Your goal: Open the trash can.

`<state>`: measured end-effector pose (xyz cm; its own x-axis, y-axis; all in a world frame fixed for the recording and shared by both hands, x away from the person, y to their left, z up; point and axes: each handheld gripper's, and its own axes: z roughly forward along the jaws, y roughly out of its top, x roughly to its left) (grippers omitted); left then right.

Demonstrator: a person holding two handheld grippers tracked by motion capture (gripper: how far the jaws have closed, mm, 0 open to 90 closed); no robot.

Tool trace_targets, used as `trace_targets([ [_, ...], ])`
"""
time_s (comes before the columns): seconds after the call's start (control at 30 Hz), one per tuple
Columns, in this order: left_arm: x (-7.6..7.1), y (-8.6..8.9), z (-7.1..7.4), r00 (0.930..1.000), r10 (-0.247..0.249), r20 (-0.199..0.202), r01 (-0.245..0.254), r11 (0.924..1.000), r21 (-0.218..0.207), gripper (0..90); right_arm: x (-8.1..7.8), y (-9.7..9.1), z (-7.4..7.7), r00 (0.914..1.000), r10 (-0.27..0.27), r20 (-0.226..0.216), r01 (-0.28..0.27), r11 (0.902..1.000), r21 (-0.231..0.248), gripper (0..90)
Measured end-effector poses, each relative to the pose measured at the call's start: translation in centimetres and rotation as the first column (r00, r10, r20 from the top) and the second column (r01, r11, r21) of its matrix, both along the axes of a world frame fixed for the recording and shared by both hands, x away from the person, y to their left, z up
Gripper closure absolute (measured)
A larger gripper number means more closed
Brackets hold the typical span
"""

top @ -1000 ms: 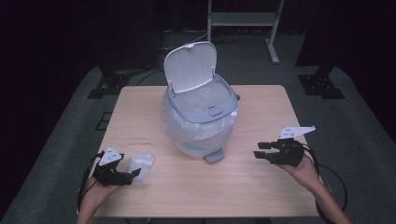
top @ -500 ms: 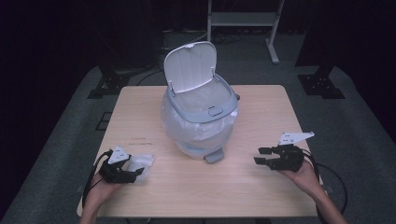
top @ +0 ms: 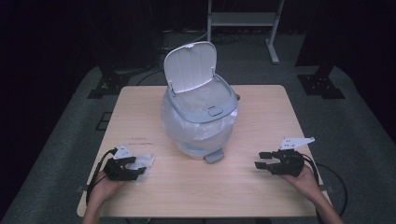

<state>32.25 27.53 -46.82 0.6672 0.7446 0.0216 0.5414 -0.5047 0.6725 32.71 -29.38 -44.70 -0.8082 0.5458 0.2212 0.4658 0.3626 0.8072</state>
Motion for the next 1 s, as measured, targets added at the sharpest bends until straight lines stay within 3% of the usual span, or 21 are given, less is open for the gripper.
trace_targets([
  [0.17,0.15,-0.11,0.07,0.9994,0.034,-0.007,-0.034,0.9994,-0.004,42.2,-0.11,-0.24,-0.21,1.0,-0.001,-0.002,0.001,1.0,0.007,46.7],
  [0.3,0.32,-0.37,0.3,0.9987,0.045,-0.024,-0.044,0.9989,0.016,44.5,-0.2,-0.34,-0.33,1.0,-0.002,0.003,0.002,1.0,0.009,46.7],
  [0.43,0.47,-0.46,0.43,0.9978,0.063,-0.022,-0.062,0.9978,0.021,56.7,-0.45,-0.18,-0.41,0.9999,0.014,0.004,-0.014,0.9999,-0.001,46.8],
  [0.6,0.52,-0.8,0.54,0.9977,0.062,-0.026,-0.061,0.9977,0.029,63.8,-0.59,-0.07,-0.41,0.9996,0.027,0.008,-0.027,0.9996,-0.007,47.0],
  [1.0,0.38,-0.59,0.25,0.9993,0.035,-0.01,-0.035,0.9993,-0.015,80.0,-0.23,0.37,-0.76,0.9988,0.046,-0.016,-0.046,0.9988,-0.018,45.7],
])
